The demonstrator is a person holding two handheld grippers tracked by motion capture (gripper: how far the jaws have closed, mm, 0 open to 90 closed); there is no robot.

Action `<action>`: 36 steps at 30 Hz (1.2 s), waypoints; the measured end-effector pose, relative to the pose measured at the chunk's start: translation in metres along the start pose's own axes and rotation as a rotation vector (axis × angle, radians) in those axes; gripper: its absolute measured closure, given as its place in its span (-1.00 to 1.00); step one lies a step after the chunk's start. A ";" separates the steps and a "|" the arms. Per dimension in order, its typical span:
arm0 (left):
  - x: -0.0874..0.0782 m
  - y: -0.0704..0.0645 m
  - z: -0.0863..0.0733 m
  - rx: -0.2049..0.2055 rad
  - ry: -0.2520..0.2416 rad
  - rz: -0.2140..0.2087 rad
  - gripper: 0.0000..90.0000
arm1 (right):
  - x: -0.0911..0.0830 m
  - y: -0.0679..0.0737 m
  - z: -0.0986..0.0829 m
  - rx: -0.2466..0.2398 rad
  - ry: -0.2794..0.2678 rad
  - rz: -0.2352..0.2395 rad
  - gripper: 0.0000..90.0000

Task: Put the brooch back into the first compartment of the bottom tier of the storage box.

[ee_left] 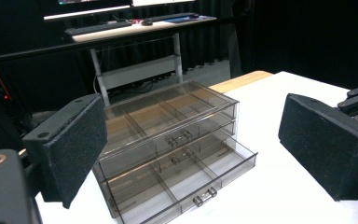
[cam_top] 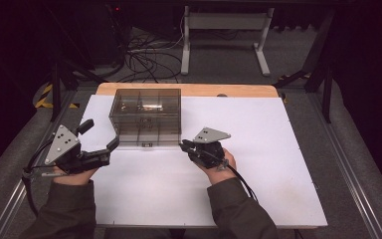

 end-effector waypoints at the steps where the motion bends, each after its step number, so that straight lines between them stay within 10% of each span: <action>1: 0.000 0.000 0.000 0.000 0.000 0.000 -0.80 | 0.001 0.000 0.001 -0.002 0.001 0.000 0.79; 36: -0.004 0.005 0.000 -0.012 -0.012 -0.002 -0.80 | 0.036 0.018 0.042 -0.040 -0.028 0.033 0.80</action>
Point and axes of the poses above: each handheld gripper's, and its own axes: x roughly forward along the jaws, z roughly out of its top, y roughly to its left, the point moved 5 cm from there along x, roughly forward along the jaws, and after that the axes turned 13 degrees about y, right-handed, at the moved point
